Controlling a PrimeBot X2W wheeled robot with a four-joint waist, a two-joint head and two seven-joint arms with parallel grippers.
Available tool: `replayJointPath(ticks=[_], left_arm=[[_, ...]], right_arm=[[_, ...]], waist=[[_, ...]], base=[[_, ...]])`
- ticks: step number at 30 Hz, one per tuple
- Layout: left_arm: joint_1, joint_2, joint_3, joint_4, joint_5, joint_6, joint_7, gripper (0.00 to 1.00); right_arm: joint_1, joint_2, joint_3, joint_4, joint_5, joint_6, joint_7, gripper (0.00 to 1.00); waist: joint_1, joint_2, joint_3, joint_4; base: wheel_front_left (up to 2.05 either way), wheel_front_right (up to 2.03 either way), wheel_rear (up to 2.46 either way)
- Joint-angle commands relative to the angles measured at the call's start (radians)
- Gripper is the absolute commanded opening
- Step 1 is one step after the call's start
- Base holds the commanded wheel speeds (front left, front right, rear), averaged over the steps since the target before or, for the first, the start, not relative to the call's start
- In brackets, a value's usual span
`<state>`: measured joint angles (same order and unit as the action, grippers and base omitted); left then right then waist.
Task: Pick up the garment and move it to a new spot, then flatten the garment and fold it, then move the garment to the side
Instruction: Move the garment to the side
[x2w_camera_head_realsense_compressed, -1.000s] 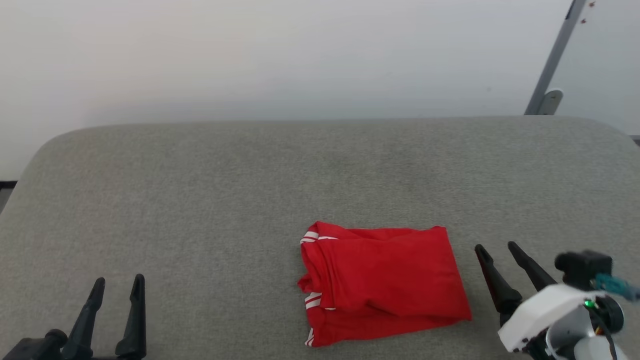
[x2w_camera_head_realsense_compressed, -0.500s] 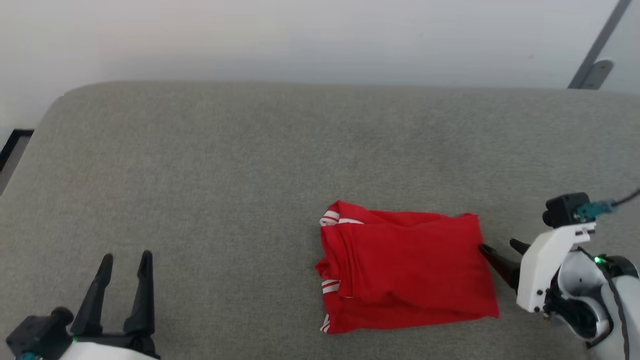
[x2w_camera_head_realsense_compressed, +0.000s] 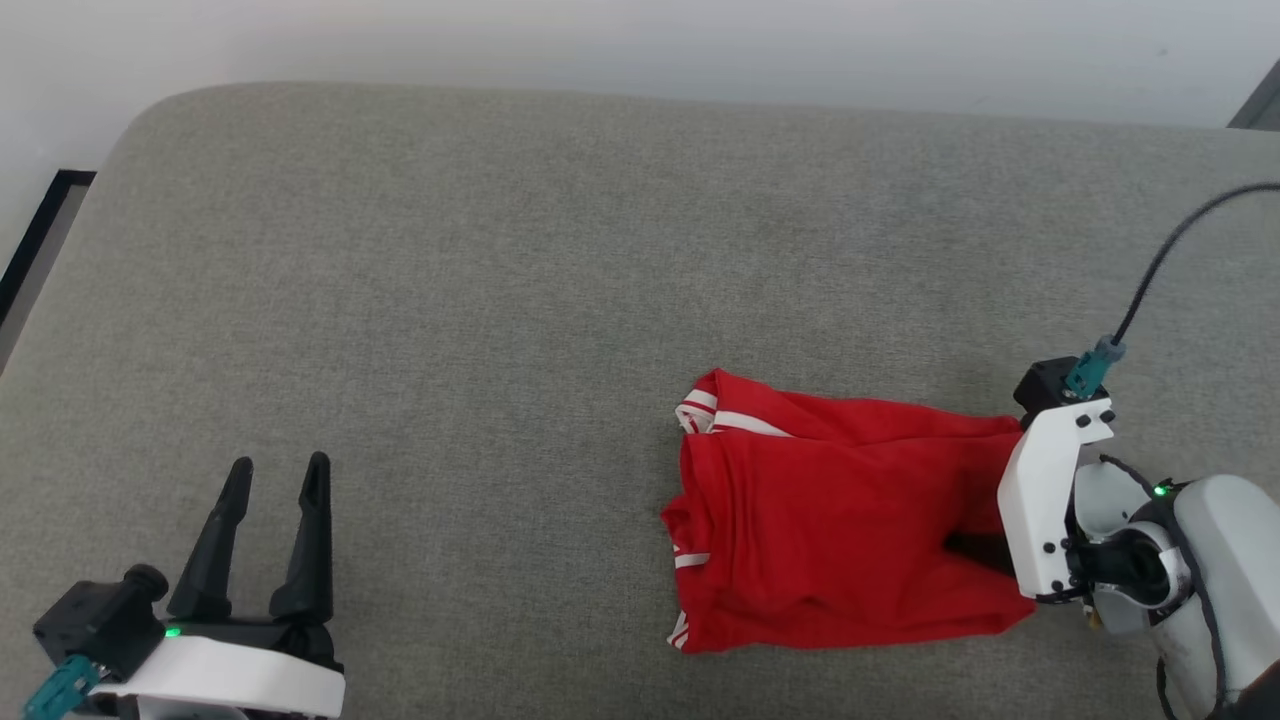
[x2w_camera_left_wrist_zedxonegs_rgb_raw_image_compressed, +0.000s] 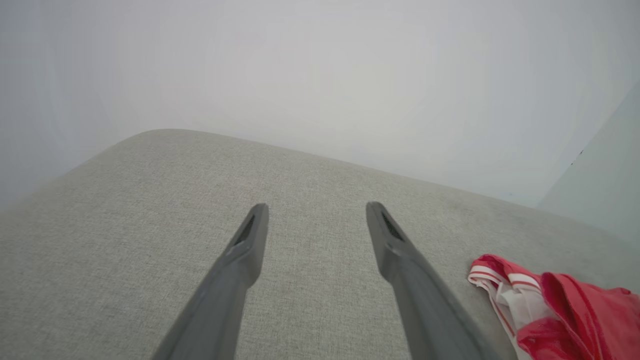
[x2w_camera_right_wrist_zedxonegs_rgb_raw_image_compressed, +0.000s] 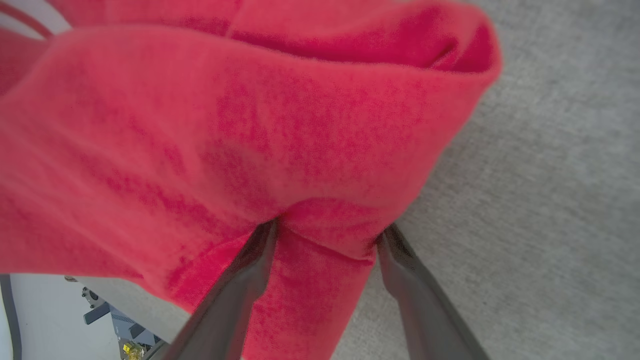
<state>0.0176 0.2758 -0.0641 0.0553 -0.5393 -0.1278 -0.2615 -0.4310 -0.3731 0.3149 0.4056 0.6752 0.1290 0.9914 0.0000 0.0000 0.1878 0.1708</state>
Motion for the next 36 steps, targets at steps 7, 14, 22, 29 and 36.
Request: replayJointPath(ticks=[7,14,22,29,36], left_arm=[[-0.039,0.003,-0.01,0.014,-0.034,-0.003,-0.004,1.0],[-0.072,0.028,-0.023,0.015,-0.07,-0.003,-0.004,1.0],[-0.163,0.072,-0.103,0.016,-0.073,-0.003,-0.004,1.0],[-0.272,0.094,-0.193,0.013,-0.06,-0.003,-0.004,1.0],[-0.355,0.103,-0.279,0.003,-0.039,-0.003,-0.004,1.0]], right_arm=[[0.002,0.01,0.004,-0.028,0.055,0.004,0.029,0.0],[-0.03,-0.033,-0.05,-0.135,0.055,0.004,0.046,0.0],[-0.109,-0.08,-0.105,-0.193,0.031,0.002,0.025,0.0],[-0.2,-0.14,-0.147,-0.161,-0.022,0.002,-0.056,0.0],[-0.279,-0.196,-0.16,-0.099,-0.071,0.002,-0.157,0.0]], waist=[[0.0,0.0,0.007,0.008],[0.0,0.0,0.017,-0.028],[0.0,0.0,0.062,-0.114],[0.0,0.0,0.111,-0.199],[0.0,0.0,0.157,-0.267]], base=[[0.0,0.0,0.0],[0.0,0.0,0.0],[0.0,0.0,0.0],[0.0,0.0,0.0],[0.0,0.0,0.0]])
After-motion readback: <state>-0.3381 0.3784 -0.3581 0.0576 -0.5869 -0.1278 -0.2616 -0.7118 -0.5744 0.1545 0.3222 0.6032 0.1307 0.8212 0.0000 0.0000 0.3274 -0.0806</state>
